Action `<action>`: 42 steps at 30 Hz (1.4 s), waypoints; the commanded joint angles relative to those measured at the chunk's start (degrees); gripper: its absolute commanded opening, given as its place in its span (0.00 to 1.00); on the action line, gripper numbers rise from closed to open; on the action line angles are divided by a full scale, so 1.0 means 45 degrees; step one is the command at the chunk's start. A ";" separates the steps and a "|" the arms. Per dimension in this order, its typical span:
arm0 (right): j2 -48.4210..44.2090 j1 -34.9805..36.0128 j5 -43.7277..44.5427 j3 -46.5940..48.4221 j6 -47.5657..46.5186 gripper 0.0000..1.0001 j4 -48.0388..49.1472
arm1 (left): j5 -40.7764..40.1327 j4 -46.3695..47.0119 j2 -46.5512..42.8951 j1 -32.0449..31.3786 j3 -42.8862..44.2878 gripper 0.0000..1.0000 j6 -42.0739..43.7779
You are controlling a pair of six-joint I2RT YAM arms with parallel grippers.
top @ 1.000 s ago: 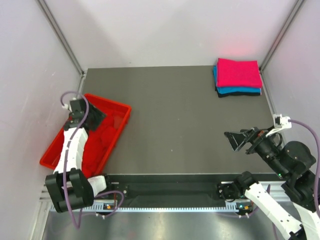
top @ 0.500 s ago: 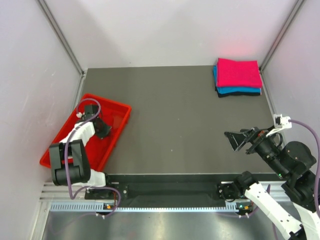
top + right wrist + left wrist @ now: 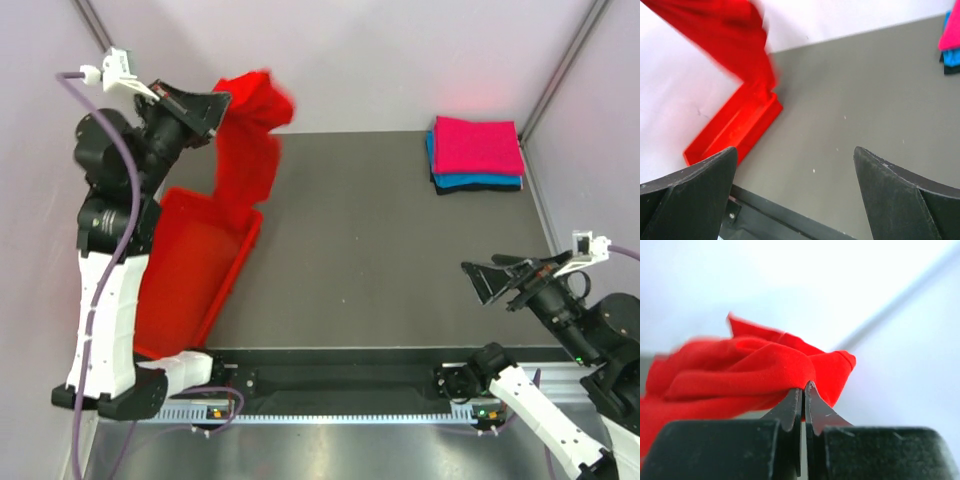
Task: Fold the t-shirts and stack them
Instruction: Move the tshirt to the center of the board, then flatten the tshirt out
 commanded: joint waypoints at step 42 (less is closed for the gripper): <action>1.3427 -0.3112 0.0841 -0.1133 -0.1407 0.59 0.5776 | -0.0041 0.2433 0.2846 -0.4356 -1.1020 0.55 0.1911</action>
